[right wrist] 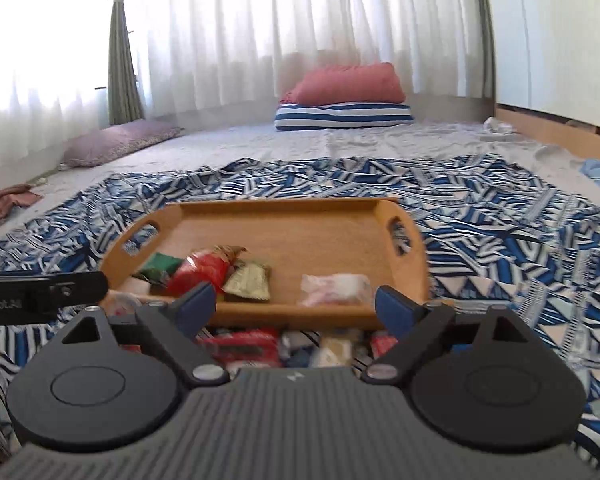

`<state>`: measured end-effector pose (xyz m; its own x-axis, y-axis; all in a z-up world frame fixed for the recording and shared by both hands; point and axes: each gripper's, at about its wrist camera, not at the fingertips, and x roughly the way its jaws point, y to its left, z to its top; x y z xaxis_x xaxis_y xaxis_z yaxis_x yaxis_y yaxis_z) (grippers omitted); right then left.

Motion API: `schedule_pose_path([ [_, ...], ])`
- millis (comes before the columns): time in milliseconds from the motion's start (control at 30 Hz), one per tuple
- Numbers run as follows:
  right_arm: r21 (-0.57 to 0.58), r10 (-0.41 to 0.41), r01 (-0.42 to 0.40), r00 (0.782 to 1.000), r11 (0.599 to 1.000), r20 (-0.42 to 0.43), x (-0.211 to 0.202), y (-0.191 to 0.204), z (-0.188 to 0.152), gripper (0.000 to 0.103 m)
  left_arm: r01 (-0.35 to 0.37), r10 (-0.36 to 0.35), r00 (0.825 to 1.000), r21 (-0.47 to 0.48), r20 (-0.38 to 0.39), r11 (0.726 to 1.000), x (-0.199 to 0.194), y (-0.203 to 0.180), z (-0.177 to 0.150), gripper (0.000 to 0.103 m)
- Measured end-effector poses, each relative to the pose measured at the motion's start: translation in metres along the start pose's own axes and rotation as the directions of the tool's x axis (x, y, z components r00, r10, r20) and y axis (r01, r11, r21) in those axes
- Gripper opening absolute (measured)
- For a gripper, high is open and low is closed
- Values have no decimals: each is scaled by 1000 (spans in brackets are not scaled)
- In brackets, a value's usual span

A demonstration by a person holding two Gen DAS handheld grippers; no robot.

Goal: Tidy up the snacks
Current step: 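Withdraw both open tools from the tray back toward the snack pile, then grasp the brown nut bag with the left tool while the right tool grasps the red bar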

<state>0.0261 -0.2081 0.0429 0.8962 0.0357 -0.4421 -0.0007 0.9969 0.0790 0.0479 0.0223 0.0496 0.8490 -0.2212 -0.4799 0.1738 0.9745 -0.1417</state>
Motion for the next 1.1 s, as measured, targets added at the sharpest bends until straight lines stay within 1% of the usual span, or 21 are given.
schedule_pose_path([
  [133, -12, -39, 39, 999, 999, -10, -9, -8, -13, 96, 14, -14, 1000, 13, -6, 1000, -4, -5, -12, 103],
  [333, -52, -103, 102, 994, 993, -32, -13, -19, -29, 98, 2, -1, 999, 43, -33, 999, -4, -6, -23, 102],
  [400, -56, -120, 118, 992, 991, -40, -14, -24, -33, 98, 20, -18, 999, 43, -47, 999, -5, -5, -26, 100],
  [467, -50, -127, 124, 991, 991, -51, -16, -28, -38, 98, 29, -27, 998, 28, -57, 999, -6, -4, -30, 93],
  [533, -44, -130, 127, 989, 991, -67, -16, -31, -43, 98, 35, -34, 996, 14, -81, 999, -6, -3, -35, 90],
  [633, -53, -143, 139, 986, 989, -90, -15, -31, -50, 98, 43, -44, 992, -11, -116, 999, -4, -1, -43, 79],
  [700, -66, -150, 144, 984, 987, -96, -14, -30, -54, 98, 41, -43, 991, -19, -130, 999, -3, 0, -47, 76],
  [767, -73, -157, 150, 983, 986, -101, -13, -29, -56, 98, 23, -26, 991, -23, -132, 999, -2, 2, -49, 72],
  [833, -71, -164, 157, 981, 985, -99, -11, -31, -56, 98, -2, -1, 993, -25, -120, 1000, -3, 4, -48, 71],
  [933, -61, -185, 180, 979, 982, -91, -9, -34, -54, 98, -65, 62, 995, -36, -80, 997, -4, 10, -44, 71],
  [1033, -54, -200, 196, 976, 979, -83, -6, -39, -51, 98, -137, 133, 988, -47, -78, 990, 4, 18, -39, 71],
  [1100, -65, -218, 213, 972, 975, -87, -2, -42, -50, 98, -192, 185, 975, -53, -123, 980, 15, 24, -37, 71],
])
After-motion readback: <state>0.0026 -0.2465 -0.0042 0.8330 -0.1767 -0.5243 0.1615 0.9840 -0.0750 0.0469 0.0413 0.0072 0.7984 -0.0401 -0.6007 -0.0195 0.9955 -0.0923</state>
